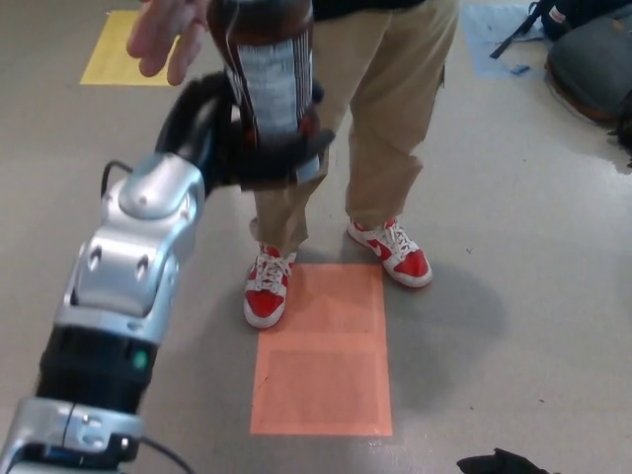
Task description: The robot recieved a bottle of protein shake from a person using its left hand and then shake the protein up and down 2 two times and hand it back to the person
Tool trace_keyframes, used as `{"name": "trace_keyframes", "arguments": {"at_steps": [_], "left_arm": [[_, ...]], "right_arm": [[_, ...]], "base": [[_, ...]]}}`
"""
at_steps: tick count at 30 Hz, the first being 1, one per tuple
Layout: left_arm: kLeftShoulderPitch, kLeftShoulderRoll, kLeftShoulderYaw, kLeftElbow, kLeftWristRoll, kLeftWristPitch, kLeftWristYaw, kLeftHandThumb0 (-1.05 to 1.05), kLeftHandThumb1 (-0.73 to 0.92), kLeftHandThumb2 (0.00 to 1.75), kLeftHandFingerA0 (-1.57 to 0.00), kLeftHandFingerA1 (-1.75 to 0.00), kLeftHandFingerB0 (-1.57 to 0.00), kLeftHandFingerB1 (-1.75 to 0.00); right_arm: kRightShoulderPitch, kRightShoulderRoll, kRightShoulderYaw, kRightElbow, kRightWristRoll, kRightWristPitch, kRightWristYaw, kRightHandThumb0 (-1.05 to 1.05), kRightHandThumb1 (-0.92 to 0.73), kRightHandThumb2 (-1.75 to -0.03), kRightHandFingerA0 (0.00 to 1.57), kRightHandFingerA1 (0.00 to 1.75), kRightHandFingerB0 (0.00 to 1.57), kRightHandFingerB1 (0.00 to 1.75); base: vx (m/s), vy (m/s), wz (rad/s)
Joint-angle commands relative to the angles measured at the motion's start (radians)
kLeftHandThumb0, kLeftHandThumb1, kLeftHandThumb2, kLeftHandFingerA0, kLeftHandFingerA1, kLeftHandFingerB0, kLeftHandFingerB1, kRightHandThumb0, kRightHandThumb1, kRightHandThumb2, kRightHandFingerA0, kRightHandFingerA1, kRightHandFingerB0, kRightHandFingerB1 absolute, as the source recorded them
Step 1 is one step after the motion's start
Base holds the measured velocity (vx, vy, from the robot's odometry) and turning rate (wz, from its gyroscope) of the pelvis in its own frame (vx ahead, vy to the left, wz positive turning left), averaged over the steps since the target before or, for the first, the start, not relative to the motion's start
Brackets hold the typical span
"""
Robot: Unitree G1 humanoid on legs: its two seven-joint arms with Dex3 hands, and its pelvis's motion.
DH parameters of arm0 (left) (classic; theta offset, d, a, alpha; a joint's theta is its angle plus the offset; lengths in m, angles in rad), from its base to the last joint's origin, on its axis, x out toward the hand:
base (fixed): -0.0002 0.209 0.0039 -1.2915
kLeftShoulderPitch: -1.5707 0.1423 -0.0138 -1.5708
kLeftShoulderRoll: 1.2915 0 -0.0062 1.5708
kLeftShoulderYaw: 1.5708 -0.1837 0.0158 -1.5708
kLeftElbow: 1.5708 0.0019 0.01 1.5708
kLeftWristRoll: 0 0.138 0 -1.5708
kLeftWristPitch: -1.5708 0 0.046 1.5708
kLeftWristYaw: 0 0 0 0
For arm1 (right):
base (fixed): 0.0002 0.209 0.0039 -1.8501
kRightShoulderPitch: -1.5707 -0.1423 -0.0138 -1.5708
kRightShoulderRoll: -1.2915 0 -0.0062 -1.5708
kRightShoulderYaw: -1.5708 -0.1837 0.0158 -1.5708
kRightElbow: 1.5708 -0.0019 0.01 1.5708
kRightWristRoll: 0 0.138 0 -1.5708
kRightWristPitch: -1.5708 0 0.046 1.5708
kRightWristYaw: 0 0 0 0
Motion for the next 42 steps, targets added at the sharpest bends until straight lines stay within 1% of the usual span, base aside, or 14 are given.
{"name": "trace_keyframes", "arguments": {"at_steps": [1,20,21,23,24,25,27,30,31,35,36,37,38,42], "left_arm": [[-0.065,0.005,0.032,0.055,-0.010,0.053,0.007,-0.08,0.77,0.79,-0.89,-1.40,-0.73,-1.13],[-0.088,-0.014,0.026,0.091,0.015,0.020,0.010,-0.11,0.73,0.77,-0.92,-1.34,-0.76,-1.07],[-0.081,-0.008,0.016,0.077,0.020,0.021,0.003,-0.11,0.78,0.68,-1.00,-1.17,-0.83,-0.78],[-0.073,-0.008,0.013,0.067,0.020,0.029,0.003,-0.12,0.79,0.63,-1.04,-1.11,-0.82,-0.70],[-0.070,-0.003,0.007,0.064,0.025,0.038,0.001,-0.23,0.73,0.62,-0.97,-0.67,-0.61,-0.46],[-0.065,0.011,-0.003,0.059,0.015,0.047,-0.039,-0.53,0.60,0.62,-0.04,-0.22,-0.09,-0.24],[-0.054,0.048,-0.026,0.057,-0.022,0.055,-0.156,-0.80,0.51,0.82,0.00,-0.01,0.00,0.00],[-0.051,0.060,-0.029,0.067,-0.039,0.057,-0.195,-0.83,0.48,0.82,0.00,0.00,0.00,0.00],[-0.050,0.071,-0.038,0.072,-0.037,0.053,-0.217,-0.84,0.60,0.59,0.00,0.00,0.00,0.00],[-0.042,0.086,-0.045,0.070,-0.038,0.038,-0.242,-0.86,0.62,0.59,0.00,0.00,0.00,0.00],[-0.040,0.090,-0.045,0.070,-0.038,0.033,-0.246,-0.89,0.50,0.84,0.00,0.00,0.00,0.00],[-0.041,0.092,-0.045,0.071,-0.037,0.030,-0.248,-0.89,0.50,0.84,0.00,0.00,0.00,0.00],[-0.033,0.098,-0.045,0.064,-0.036,0.037,-0.250,-0.86,0.63,0.61,0.00,0.00,0.00,0.00],[-0.010,0.114,-0.045,0.054,-0.032,0.031,-0.265,-0.86,0.63,0.59,0.00,0.00,0.00,0.00]], "right_arm": [[0.001,-0.011,-0.006,0.001,0.013,-0.011,0.019,-0.11,-0.72,-0.62,0.88,0.49,0.74,0.45],[0.004,-0.017,-0.008,0.000,0.006,-0.016,0.004,-0.11,-0.69,-0.61,0.91,0.49,0.75,0.46],[0.005,-0.018,-0.009,0.002,0.009,-0.020,0.013,-0.13,-0.70,-0.61,0.90,0.49,0.75,0.46],[0.006,-0.018,-0.007,0.003,0.008,-0.016,0.012,-0.14,-0.71,-0.61,0.90,0.49,0.75,0.45],[0.008,-0.018,-0.009,0.002,0.010,-0.016,0.014,-0.13,-0.70,-0.61,0.90,0.48,0.75,0.45],[0.008,-0.016,-0.010,0.002,0.012,-0.015,0.015,-0.14,-0.70,-0.61,0.90,0.49,0.75,0.45],[0.009,-0.013,-0.010,0.003,0.012,-0.015,0.012,-0.14,-0.70,-0.61,0.91,0.49,0.75,0.45],[0.006,-0.015,-0.005,0.004,0.002,-0.009,-0.004,-0.14,-0.70,-0.61,0.91,0.49,0.75,0.45],[0.003,-0.015,-0.004,0.004,0.001,-0.009,-0.007,-0.15,-0.70,-0.61,0.90,0.48,0.75,0.45],[-0.001,-0.014,-0.007,0.005,0.004,-0.018,-0.002,-0.13,-0.69,-0.61,0.90,0.50,0.76,0.46],[-0.004,-0.013,-0.010,0.005,0.010,-0.020,0.006,-0.14,-0.71,-0.61,0.89,0.49,0.75,0.45],[-0.006,-0.010,-0.016,0.005,0.019,-0.017,0.020,-0.14,-0.71,-0.61,0.89,0.49,0.75,0.45],[-0.004,-0.010,-0.017,0.003,0.020,-0.020,0.022,-0.09,-0.70,-0.61,0.90,0.49,0.76,0.46],[-0.003,-0.011,-0.017,0.000,0.017,-0.017,0.023,-0.11,-0.71,-0.61,0.90,0.49,0.76,0.45]], "base": [[0.00,0.000,0.00],[0.00,0.000,0.00],[0.00,0.000,0.00],[0.00,0.000,0.00],[0.00,0.000,0.00],[0.00,0.000,0.00],[0.00,0.000,0.00],[0.00,0.000,0.00],[0.00,0.000,0.00],[0.00,0.000,0.00],[0.00,0.000,0.00],[0.00,0.000,0.00],[0.00,0.000,0.00],[0.00,0.000,0.00]]}}
